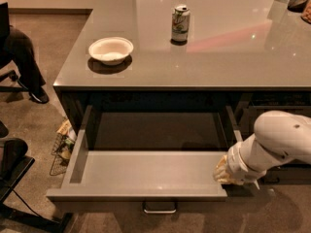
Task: Open top drawer
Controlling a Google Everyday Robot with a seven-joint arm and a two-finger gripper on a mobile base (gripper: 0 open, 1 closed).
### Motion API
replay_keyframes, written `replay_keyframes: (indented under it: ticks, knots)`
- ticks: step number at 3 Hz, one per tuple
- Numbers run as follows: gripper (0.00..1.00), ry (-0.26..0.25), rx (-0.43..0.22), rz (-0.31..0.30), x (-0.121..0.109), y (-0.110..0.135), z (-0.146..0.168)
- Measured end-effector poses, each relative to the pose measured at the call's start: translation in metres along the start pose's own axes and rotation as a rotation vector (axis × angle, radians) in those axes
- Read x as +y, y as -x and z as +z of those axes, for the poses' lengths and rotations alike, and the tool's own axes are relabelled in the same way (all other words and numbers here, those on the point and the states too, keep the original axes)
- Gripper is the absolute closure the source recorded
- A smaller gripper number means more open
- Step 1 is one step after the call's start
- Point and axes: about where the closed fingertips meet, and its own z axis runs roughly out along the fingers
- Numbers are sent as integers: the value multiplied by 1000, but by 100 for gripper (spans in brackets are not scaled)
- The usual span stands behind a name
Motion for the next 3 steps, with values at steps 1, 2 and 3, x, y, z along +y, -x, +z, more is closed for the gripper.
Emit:
replay_keyframes:
  ticks: [1, 2, 3]
  knots:
    - [100, -4, 5, 4, 8, 0, 0]
    - [87, -4, 6, 3, 8, 1, 0]
    - [64, -4, 7, 1, 9, 1, 0]
